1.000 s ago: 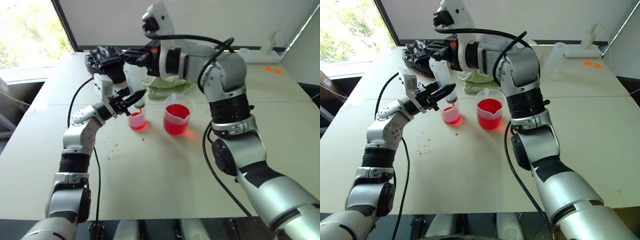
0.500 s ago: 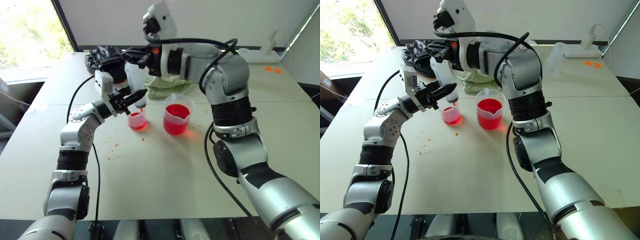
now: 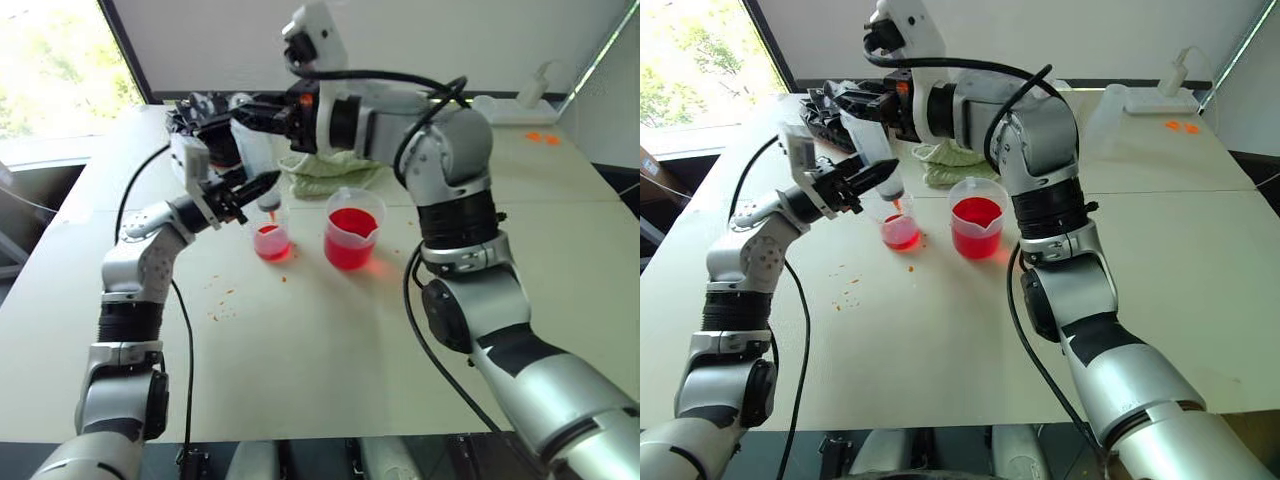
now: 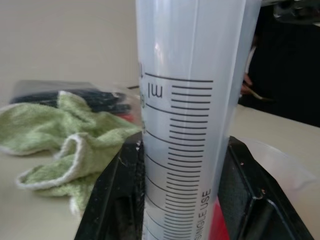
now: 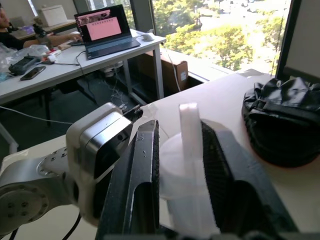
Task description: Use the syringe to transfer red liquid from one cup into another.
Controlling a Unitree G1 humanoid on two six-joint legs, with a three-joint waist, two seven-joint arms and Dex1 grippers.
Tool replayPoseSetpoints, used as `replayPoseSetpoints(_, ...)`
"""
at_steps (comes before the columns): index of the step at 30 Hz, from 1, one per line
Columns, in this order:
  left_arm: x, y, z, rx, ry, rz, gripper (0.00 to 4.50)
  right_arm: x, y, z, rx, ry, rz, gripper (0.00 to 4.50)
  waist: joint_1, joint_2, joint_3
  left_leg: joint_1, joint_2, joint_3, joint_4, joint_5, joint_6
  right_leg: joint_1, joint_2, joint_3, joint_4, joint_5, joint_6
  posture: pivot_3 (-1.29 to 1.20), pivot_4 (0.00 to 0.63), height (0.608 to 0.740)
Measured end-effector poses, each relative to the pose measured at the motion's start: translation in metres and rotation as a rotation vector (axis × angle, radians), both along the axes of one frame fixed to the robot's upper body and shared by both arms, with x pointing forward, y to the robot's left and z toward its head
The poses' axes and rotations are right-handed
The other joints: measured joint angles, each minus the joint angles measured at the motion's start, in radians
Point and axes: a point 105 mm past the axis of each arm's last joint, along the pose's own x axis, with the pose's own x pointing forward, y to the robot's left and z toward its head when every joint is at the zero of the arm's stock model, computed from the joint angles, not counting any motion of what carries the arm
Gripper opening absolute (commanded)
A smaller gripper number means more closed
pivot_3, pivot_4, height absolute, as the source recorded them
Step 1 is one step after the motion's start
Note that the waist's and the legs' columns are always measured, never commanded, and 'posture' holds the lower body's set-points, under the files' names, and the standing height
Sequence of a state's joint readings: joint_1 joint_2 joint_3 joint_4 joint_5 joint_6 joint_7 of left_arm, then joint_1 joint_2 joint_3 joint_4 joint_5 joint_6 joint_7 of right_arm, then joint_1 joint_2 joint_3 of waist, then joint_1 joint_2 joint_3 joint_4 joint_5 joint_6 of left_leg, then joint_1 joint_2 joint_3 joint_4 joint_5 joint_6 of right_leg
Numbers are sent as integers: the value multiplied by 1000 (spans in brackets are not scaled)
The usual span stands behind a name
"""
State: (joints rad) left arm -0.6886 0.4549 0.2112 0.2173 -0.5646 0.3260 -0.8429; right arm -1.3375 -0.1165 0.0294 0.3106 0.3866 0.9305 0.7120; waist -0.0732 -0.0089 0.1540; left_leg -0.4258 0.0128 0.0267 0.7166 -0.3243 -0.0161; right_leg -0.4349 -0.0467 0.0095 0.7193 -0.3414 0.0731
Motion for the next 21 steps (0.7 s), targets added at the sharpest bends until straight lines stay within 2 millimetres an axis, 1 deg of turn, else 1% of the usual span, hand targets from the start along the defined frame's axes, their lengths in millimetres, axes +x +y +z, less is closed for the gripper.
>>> replayPoseSetpoints(1,-2,3,7,-20,-24,4,1391,2,0,-7,-19,28,-5,2634,0,0,0,0,0,0,0,0,0,1,0,0,0,0,0,0,150,711)
replayPoseSetpoints(3,-6,3,20,-32,-71,-1,1391,7,0,-26,-49,89,-16,2634,4,0,0,0,-1,0,1,0,0,1,-1,0,0,0,0,0,150,711)
replayPoseSetpoints(4,-7,5,22,-35,-77,8,1391,9,-1,-30,-51,102,-20,2634,6,0,0,0,-1,0,1,0,0,1,-1,0,0,0,0,0,150,711)
replayPoseSetpoints(7,-7,5,22,-43,-77,5,1391,11,-6,-26,-57,88,-37,2634,6,0,0,0,-2,-1,1,0,0,1,-2,0,0,0,0,0,150,711)
replayPoseSetpoints(9,-7,4,22,-45,-77,3,1391,15,-16,-22,-55,78,-65,2634,6,0,0,0,-2,-1,1,0,0,1,-2,0,0,0,0,0,150,711)
replayPoseSetpoints(12,-7,4,22,-46,-80,2,1391,23,-44,-12,-37,68,-132,2634,5,0,0,0,-2,-1,1,0,0,1,-2,0,0,0,0,0,150,711)
replayPoseSetpoints(14,-8,3,24,-45,-86,0,1391,23,-58,-4,-31,47,-162,2634,4,0,0,0,-2,-1,0,0,0,1,-1,0,-1,0,0,0,150,711)
replayPoseSetpoints(16,-9,0,24,-47,-87,-6,1391,17,-74,-1,-38,23,-174,2634,4,0,0,0,-1,-1,0,0,0,1,-1,0,-1,0,0,0,150,711)
replayPoseSetpoints(18,-8,0,23,-48,-82,-5,1391,10,-90,-2,-53,7,-178,2634,5,0,0,0,-1,-1,0,0,0,1,-1,0,-1,0,0,0,150,711)
replayPoseSetpoints(20,-8,0,22,-49,-78,-8,1391,-10,-111,-12,-112,-32,-134,2634,15,0,0,0,-2,-1,0,-1,1,2,-1,0,-1,0,0,0,150,711)
replayPoseSetpoints(21,-8,3,22,-49,-74,1,1391,-18,-117,-19,-138,-34,-109,2634,16,0,0,0,-2,-1,1,-1,1,2,-1,0,-2,0,0,0,150,711)
